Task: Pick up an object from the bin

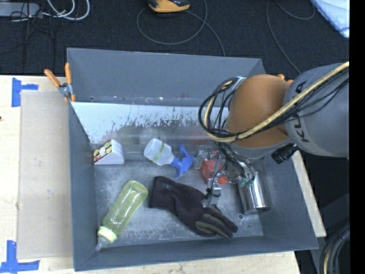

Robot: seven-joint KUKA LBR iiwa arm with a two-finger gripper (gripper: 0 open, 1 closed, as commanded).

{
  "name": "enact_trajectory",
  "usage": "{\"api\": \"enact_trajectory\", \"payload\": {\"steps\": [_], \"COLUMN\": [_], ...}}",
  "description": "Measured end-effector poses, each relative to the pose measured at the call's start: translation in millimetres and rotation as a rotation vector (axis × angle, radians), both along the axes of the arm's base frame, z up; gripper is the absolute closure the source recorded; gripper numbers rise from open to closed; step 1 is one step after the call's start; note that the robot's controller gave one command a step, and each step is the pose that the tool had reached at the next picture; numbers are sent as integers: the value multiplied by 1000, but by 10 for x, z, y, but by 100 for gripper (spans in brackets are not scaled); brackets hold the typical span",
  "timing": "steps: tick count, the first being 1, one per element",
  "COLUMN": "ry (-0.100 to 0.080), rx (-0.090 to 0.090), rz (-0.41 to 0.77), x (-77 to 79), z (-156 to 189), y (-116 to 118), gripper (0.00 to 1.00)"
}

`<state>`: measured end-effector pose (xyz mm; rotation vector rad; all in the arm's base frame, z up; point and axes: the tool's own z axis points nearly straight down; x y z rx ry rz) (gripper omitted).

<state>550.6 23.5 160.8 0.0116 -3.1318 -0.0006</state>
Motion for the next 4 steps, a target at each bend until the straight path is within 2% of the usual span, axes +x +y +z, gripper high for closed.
{"api": "enact_trajectory", "payload": {"steps": [1,2,3,4], "ry": [-8,-5,4,-1], "rx": [0,0,-1,-3], "rz": [-1,-77,-181,-322], "x": [16,-104,-153,-313], "z": [45,-634,-1073,-480], "y": [-1,325,448,565], "gripper": [0,0,0,0]}}
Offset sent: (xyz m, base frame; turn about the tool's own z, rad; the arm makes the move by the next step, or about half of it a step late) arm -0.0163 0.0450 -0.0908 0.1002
